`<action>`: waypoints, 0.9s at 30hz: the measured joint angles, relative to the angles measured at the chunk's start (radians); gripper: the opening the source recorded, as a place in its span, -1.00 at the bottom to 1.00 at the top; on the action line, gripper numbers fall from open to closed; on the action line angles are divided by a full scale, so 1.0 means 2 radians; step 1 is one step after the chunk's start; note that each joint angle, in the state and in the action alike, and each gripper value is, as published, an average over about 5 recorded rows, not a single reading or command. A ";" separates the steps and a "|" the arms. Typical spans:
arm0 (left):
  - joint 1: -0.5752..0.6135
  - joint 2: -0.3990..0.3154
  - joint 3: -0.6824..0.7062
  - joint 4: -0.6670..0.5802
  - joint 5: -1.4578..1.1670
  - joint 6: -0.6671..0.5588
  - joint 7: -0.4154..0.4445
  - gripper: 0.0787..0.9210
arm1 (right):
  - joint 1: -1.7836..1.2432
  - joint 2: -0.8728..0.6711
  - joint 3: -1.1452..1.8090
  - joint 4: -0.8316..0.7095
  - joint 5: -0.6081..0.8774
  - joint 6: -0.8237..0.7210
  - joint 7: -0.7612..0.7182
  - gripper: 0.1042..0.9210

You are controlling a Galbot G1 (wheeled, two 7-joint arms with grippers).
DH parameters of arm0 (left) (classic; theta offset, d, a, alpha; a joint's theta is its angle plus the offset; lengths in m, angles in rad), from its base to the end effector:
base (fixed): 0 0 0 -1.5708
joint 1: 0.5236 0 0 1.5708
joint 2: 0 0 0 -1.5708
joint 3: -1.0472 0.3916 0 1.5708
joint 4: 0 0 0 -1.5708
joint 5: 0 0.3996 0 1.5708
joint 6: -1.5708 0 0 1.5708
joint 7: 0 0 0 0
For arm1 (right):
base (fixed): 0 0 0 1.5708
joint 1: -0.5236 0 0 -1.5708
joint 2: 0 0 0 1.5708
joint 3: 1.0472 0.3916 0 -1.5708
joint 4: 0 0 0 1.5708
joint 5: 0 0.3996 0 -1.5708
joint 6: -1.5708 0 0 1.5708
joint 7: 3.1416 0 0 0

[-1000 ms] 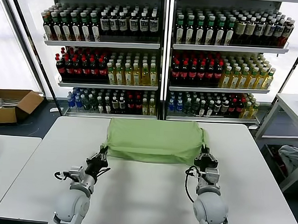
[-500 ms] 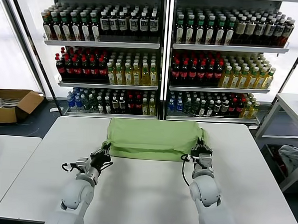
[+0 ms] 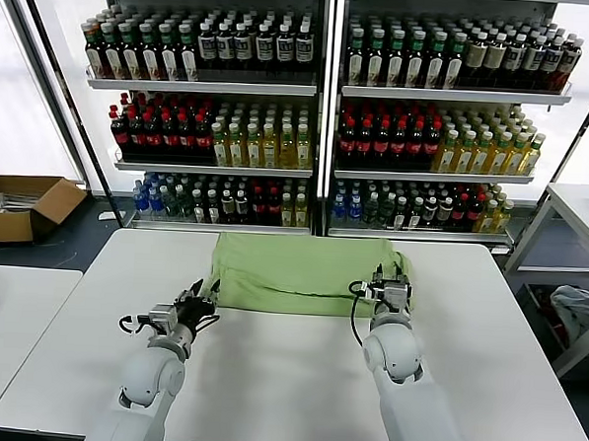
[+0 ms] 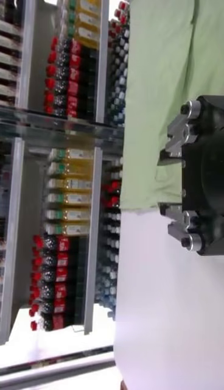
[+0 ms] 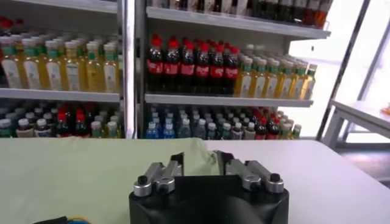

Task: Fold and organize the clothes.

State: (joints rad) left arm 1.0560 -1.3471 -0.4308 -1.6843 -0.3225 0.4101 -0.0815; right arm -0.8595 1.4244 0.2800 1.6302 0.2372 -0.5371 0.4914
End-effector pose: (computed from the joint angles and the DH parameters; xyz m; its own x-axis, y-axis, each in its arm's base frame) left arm 0.3923 0.0410 -0.3493 -0.9423 0.0677 0.3279 0.0462 0.9963 -0.0729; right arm 0.4508 0.0415 -0.2991 -0.9244 0.2238 0.3088 0.1983 0.9737 -0.1119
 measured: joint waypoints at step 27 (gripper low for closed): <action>0.026 0.005 0.006 -0.045 0.033 0.054 -0.013 0.77 | -0.101 -0.024 0.029 0.071 0.011 -0.018 0.028 0.76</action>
State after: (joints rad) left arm 1.1088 -1.3368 -0.4179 -1.7739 -0.2569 0.5187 -0.1079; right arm -1.0620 1.3764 0.3384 1.7727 0.2589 -0.5731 0.5468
